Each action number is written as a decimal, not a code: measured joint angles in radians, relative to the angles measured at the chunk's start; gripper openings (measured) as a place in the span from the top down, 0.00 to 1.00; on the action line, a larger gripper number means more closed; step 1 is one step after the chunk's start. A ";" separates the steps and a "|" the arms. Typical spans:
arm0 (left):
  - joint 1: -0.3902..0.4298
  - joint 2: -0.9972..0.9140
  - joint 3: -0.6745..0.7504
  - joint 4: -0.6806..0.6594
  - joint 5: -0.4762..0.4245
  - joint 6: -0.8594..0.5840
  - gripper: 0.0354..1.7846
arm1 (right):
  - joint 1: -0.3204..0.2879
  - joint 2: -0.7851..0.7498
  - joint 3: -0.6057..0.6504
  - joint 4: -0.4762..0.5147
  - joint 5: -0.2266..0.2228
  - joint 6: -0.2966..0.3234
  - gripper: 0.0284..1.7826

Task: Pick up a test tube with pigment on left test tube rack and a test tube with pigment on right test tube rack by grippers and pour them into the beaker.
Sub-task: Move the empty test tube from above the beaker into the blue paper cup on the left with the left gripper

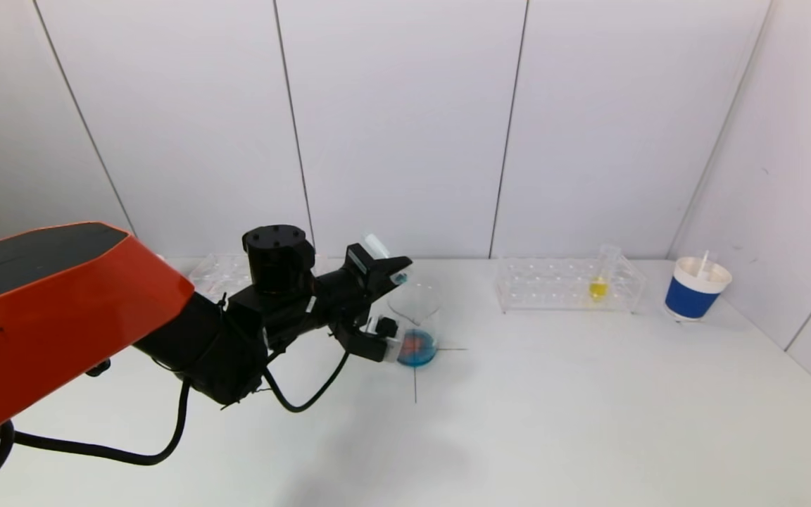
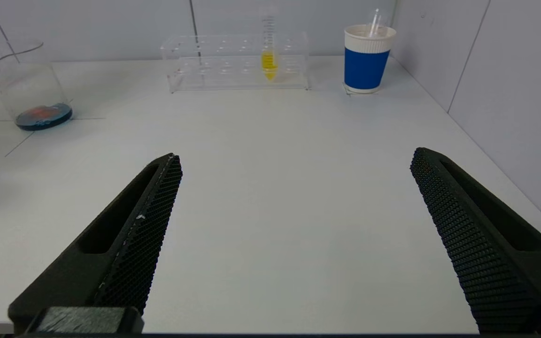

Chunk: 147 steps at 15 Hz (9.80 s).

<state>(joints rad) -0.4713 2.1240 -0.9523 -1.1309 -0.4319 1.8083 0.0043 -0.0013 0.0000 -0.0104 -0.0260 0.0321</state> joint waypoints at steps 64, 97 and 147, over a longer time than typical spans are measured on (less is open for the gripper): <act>-0.001 -0.238 -0.019 0.099 0.607 -0.950 0.77 | 0.000 0.000 0.000 0.000 0.000 0.000 0.01; 0.556 -0.253 -0.285 0.517 0.813 -1.659 0.77 | 0.000 0.000 0.000 0.000 0.000 0.000 0.01; 0.672 0.112 -0.335 0.370 0.723 -1.803 0.77 | 0.000 0.000 0.000 0.000 0.000 0.000 0.01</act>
<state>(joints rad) 0.2006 2.2360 -1.2872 -0.7609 0.2911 0.0057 0.0043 -0.0013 0.0000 -0.0104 -0.0260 0.0321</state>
